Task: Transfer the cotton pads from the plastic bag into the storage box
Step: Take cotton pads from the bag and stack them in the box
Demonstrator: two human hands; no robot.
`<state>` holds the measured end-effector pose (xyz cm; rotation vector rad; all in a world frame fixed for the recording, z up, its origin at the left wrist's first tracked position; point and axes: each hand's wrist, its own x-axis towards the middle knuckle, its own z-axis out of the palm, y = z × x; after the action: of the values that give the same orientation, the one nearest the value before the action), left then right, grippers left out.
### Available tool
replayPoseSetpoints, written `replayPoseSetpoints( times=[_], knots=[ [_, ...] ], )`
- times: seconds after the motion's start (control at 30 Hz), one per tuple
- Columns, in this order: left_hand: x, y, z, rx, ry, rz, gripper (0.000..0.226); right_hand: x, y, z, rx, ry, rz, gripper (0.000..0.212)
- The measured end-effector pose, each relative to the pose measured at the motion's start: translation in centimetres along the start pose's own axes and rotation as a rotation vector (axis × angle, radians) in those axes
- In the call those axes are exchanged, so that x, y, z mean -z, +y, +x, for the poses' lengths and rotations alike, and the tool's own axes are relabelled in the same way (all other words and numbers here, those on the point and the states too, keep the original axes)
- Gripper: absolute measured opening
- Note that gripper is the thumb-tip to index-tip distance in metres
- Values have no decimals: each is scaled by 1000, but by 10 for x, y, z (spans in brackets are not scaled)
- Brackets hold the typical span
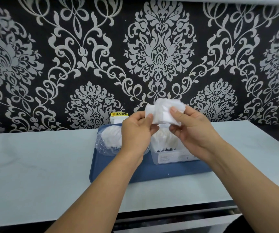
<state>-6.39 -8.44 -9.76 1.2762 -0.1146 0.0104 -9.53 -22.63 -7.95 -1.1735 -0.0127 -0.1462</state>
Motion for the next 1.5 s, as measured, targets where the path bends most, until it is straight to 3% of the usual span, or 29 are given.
replayPoseSetpoints(
  times=[0.17, 0.47, 0.57, 0.63, 0.77, 0.9, 1.03, 1.17, 1.27, 1.4, 1.5],
  knots=[
    [-3, 2, -4, 59, -161, -47, 23, -4, 6, 1, -9, 23, -47, 31],
    [-6, 9, -6, 149, -160, -128, 31, 2, 4, 1, 47, 85, -173, 27],
    [-10, 7, -8, 85, -164, -46, 21, 1, 5, 1, 59, 105, -246, 28],
    [-12, 3, -8, 53, -139, -40, 15, 0, 4, 3, 59, 161, -249, 38],
    [-21, 2, -11, 127, -252, -52, 24, -6, 7, 6, -47, 146, -199, 85],
    [-26, -5, -16, 80, -369, 132, 30, -4, 11, 4, -81, 203, -292, 75],
    [-26, -4, -13, 46, -264, 144, 28, 6, -2, -4, -68, 13, -333, 40],
    [-25, 0, -14, 80, -248, 232, 29, 17, -9, -9, -66, -25, -454, 30],
    [-21, -1, -14, 42, -293, 431, 33, 23, -15, -8, -112, 55, -473, 30],
    [-10, -11, -12, -354, -244, 995, 29, 40, -29, -3, -179, 317, -529, 23],
    [-9, -13, -12, -405, -221, 1158, 21, 45, -32, 1, -202, 345, -667, 23]
  ],
)
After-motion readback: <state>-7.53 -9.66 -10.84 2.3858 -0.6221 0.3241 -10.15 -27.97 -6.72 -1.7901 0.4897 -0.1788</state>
